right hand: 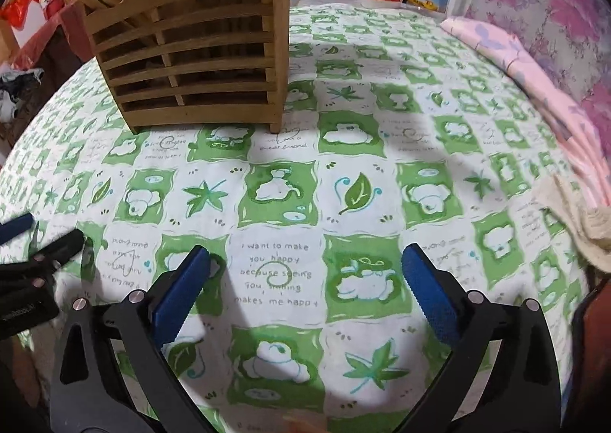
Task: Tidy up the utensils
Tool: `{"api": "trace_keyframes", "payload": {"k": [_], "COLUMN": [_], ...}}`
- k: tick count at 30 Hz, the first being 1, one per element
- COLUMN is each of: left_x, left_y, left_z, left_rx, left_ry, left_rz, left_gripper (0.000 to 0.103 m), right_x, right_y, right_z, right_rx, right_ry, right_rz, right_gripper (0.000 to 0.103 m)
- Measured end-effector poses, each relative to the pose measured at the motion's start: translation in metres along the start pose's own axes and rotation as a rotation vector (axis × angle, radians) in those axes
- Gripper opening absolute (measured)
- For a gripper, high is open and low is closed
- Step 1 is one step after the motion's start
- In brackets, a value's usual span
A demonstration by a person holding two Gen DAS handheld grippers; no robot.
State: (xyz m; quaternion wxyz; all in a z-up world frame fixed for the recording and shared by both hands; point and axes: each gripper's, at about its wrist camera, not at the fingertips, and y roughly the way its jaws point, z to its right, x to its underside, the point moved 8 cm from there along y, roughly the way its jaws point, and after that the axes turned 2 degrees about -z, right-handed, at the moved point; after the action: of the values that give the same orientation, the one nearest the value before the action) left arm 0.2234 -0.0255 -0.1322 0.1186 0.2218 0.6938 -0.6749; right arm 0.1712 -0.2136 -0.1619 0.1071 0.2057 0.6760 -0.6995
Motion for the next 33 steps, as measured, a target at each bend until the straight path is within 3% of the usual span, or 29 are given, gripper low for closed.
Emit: {"api": "trace_keyframes", "payload": {"k": [2,7,13,18,22,33], "left_x": [-0.008,-0.028,-0.061,-0.06,-0.047,-0.031], "left_y": [-0.023,-0.083,-0.137,-0.145,-0.138,-0.141], "left_z": [0.002,-0.001,-0.009,-0.02,-0.02,-0.009], "left_rx": [0.004,-0.012,-0.056,-0.05,-0.109,-0.104], "left_ry": [0.005,-0.017,-0.055,-0.133,-0.092,-0.034], "left_rz": [0.094,0.304,0.472,0.513,0.508,0.52], "left_gripper": [0.098,0.098,0.098,0.098,0.098,0.098], "right_x": [-0.003,-0.029,-0.059,-0.047,-0.039,-0.031], "right_y": [-0.011,-0.072,-0.13,-0.139,-0.133,-0.142], "right_z": [-0.001,0.002,0.002,0.002,-0.001,-0.009], "right_rx": [0.018,0.062,0.072,0.003,-0.02,-0.06], "right_ry": [-0.009,0.03,0.094,0.128,0.126,0.125], "right_rz": [0.042,0.256,0.42,0.485,0.486,0.523], "right_gripper": [0.097,0.097,0.097,0.097,0.097,0.097]}}
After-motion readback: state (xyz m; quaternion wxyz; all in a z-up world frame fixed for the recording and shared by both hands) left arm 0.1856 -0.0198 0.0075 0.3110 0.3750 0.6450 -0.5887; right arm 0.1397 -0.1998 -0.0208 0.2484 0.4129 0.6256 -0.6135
